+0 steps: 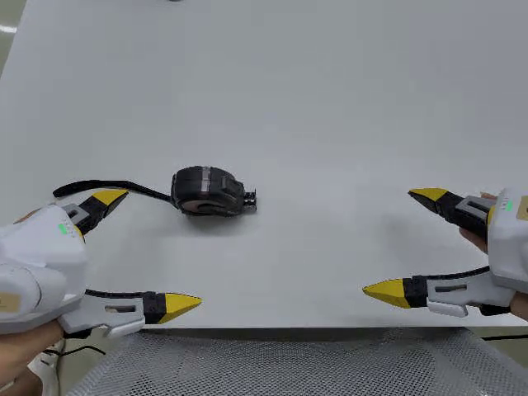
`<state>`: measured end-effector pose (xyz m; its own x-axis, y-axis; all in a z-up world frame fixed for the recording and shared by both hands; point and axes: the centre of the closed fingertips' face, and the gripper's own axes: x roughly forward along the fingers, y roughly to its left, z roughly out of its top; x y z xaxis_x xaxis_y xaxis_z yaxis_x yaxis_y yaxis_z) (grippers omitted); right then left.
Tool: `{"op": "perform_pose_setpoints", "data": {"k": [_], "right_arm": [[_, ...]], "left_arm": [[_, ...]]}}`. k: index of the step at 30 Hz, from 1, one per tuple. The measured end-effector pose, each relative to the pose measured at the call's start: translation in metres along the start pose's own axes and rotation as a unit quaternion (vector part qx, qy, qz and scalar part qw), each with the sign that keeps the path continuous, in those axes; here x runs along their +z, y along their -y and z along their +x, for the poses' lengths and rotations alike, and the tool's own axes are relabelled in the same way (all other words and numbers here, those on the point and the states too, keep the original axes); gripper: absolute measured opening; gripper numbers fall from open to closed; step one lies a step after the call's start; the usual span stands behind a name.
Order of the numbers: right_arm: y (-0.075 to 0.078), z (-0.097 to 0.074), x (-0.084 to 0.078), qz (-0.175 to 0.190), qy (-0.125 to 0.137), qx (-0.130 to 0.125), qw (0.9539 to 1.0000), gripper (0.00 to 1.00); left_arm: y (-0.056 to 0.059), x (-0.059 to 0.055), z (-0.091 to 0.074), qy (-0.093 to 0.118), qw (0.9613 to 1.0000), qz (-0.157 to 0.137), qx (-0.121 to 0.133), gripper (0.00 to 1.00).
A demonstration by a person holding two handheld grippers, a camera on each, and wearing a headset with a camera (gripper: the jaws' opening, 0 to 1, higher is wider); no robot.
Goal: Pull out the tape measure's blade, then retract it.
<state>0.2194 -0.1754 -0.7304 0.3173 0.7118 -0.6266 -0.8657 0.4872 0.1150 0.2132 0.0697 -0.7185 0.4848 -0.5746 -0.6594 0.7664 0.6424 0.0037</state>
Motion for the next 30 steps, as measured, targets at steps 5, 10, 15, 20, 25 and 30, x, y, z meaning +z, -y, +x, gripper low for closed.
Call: {"op": "perform_pose_setpoints", "data": {"k": [5,10,15,20,25,30], "right_arm": [[0.0002,-0.0021,0.0008,0.002,0.003,0.000,1.0000,0.92],[0.0003,-0.0031,-0.0012,0.002,0.001,0.001,1.0000,0.94],[-0.0006,-0.0036,-0.0044,0.001,-0.006,0.002,1.0000,0.95],[0.0000,-0.0038,-0.0044,0.002,-0.006,0.001,1.0000,0.94],[0.0004,-0.0038,-0.0047,0.005,-0.006,0.001,1.0000,0.94],[0.0005,-0.0042,-0.0057,0.006,-0.007,0.000,1.0000,0.93]], "left_arm": [[-0.0006,0.0003,-0.0011,0.001,1.0000,-0.002,-0.001,0.99],[-0.0022,0.0009,-0.0022,0.003,1.0000,-0.007,-0.001,0.99],[-0.0032,0.0000,-0.0027,0.004,0.9999,-0.011,0.000,0.99],[-0.0043,0.0004,-0.0028,0.005,0.9999,-0.008,0.005,0.99],[-0.0049,0.0018,-0.0040,0.009,0.9999,-0.004,0.010,0.99],[-0.0067,0.0023,-0.0057,0.013,0.9997,-0.018,0.013,0.97]]}}
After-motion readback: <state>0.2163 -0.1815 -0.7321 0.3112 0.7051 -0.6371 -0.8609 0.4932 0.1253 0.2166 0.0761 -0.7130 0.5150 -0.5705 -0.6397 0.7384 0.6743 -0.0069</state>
